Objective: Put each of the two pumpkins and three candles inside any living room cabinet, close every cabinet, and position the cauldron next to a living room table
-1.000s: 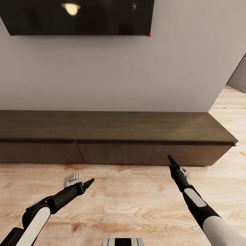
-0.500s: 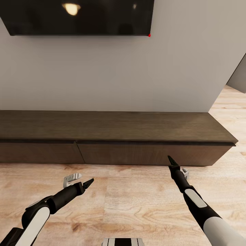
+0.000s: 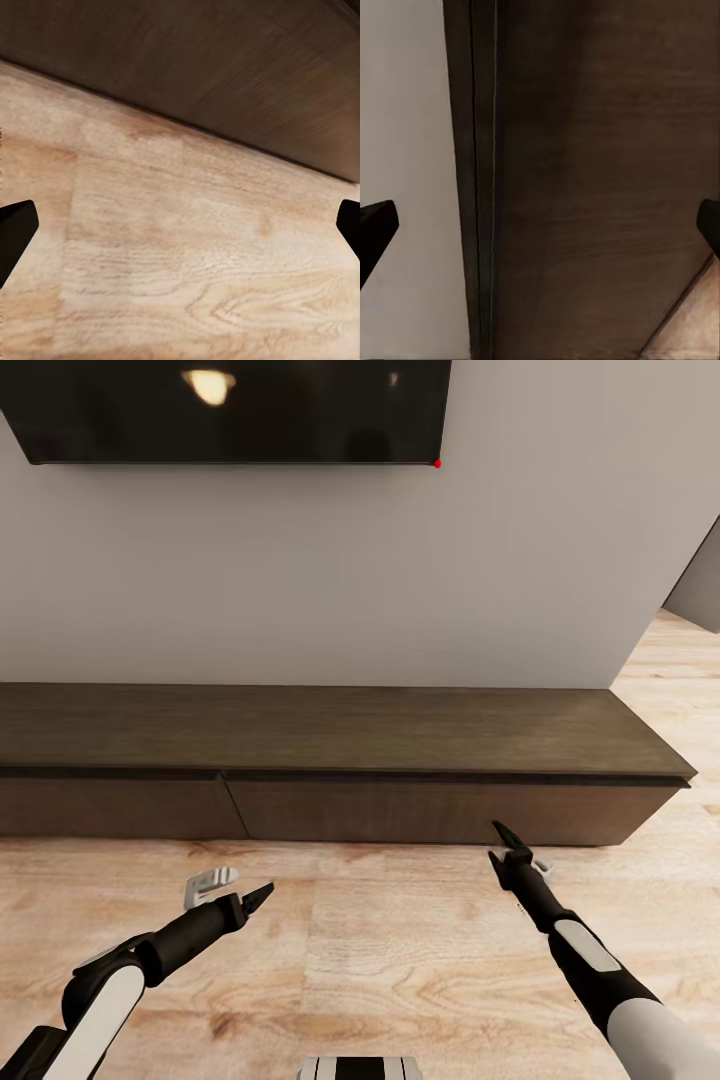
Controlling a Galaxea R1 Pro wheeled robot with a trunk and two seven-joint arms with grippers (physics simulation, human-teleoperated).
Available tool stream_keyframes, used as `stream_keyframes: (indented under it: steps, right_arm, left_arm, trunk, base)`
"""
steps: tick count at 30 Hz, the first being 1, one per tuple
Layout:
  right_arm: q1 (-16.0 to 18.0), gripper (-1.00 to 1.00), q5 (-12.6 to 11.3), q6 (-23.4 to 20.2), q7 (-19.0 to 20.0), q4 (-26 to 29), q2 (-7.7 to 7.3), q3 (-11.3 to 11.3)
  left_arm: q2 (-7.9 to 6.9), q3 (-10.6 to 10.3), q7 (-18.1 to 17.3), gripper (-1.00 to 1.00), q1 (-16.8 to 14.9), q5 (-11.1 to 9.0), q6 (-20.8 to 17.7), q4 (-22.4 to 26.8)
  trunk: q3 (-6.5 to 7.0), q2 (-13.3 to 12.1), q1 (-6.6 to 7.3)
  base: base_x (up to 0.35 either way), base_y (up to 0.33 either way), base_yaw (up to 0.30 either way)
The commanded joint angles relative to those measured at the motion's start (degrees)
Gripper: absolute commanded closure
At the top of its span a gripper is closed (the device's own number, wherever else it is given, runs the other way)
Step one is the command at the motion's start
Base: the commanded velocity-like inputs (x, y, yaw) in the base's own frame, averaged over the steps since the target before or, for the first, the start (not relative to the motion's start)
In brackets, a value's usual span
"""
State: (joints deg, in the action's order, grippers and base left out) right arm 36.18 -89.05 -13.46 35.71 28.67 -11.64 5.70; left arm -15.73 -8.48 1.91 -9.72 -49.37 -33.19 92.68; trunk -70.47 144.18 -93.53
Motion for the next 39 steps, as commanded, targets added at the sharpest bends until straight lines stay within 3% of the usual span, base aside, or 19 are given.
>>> stream_keyframes:
  steps: [1, 14, 30, 39]
  right_arm:
    - [0.0, -1.00, -1.0, -0.7, 0.2, -0.1, -0.30, 0.3]
    - [0.0, -1.00, -1.7, -1.1, 0.0, 0.1, -0.49, -0.5]
    - [0.0, -1.00, -1.7, -1.1, 0.0, 0.0, -0.49, -0.6]
    - [0.0, -1.00, -1.7, -1.1, -0.1, 0.0, -0.49, -0.6]
  left_arm:
    - [-0.09, 0.0, 0.2, -1.00, 0.0, -0.4, -0.2, 0.0]
    - [-0.18, 0.0, 0.2, -1.00, 0.0, -0.4, -0.5, 0.0]
    - [-0.18, 0.0, 0.1, -1.00, 0.0, -0.4, -0.5, 0.0]
    - [-0.18, 0.0, 0.1, -1.00, 0.0, -0.4, -0.6, 0.0]
  trunk:
    - [-0.04, 0.0, 0.01]
    - [-0.04, 0.0, 0.01]
    - [-0.04, 0.0, 0.01]
    - [-0.04, 0.0, 0.01]
  base:
    - [0.000, 0.000, 0.000]
    - [0.005, 0.000, 0.000]
    - [0.208, 0.000, 0.000]
    - [0.054, 0.000, 0.000]
